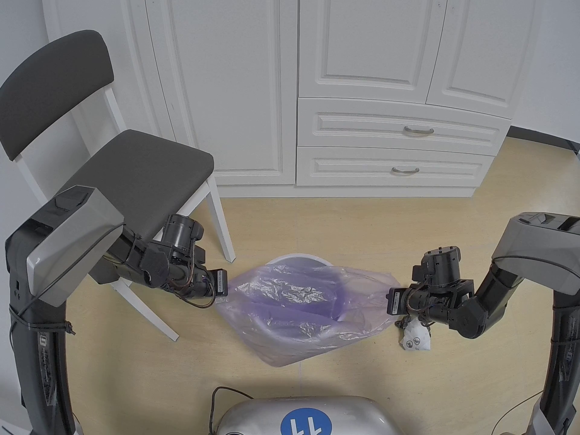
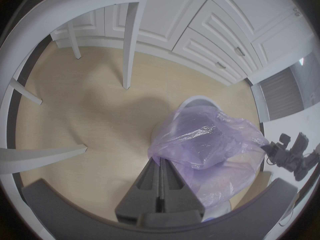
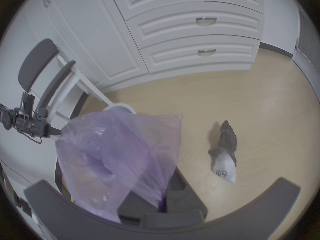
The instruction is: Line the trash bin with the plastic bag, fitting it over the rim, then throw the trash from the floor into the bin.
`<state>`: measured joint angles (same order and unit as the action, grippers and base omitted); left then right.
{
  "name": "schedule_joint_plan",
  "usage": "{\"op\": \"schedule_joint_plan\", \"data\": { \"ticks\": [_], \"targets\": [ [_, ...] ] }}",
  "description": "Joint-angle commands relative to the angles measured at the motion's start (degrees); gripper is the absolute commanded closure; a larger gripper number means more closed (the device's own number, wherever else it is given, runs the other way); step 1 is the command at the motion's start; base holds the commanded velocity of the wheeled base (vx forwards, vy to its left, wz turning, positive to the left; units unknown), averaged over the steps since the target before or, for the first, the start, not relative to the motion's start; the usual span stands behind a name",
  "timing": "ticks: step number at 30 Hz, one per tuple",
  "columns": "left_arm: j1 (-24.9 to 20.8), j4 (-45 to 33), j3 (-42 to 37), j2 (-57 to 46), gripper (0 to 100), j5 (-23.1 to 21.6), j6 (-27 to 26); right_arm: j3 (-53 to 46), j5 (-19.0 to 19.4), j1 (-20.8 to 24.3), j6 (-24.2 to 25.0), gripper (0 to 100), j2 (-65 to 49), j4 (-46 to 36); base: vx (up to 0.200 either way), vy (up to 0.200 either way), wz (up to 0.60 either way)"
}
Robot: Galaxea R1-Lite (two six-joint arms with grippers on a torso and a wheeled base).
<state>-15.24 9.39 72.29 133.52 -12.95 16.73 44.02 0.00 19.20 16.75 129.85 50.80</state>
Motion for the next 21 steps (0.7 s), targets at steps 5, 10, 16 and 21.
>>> {"op": "schedule_joint_plan", "data": {
  "ticks": [5, 10, 16, 21],
  "targets": [
    [-0.49, 9.33, -1.80, 0.33, 100, 2.22, 5.25, -6.05, 0.70, -1.18, 0.92, 100, 1.81, 13.54, 0.000, 0.000, 0.00],
    [0.47, 14.61, -4.61, -1.86, 100, 2.22, 5.42, -7.19, 0.79, -1.18, 0.39, 100, -0.13, 14.07, 0.000, 0.000, 0.00],
    [0.65, 17.42, -7.69, -3.53, 100, 1.43, 5.25, -8.69, 0.97, -1.62, -0.58, 100, -1.36, 13.10, 0.000, 0.000, 0.00],
    [-0.41, 17.33, -7.08, 2.09, 100, 1.61, 4.81, -8.78, 2.46, -2.24, -3.74, 100, 3.12, 11.25, 0.000, 0.000, 0.00]
  ]
}}
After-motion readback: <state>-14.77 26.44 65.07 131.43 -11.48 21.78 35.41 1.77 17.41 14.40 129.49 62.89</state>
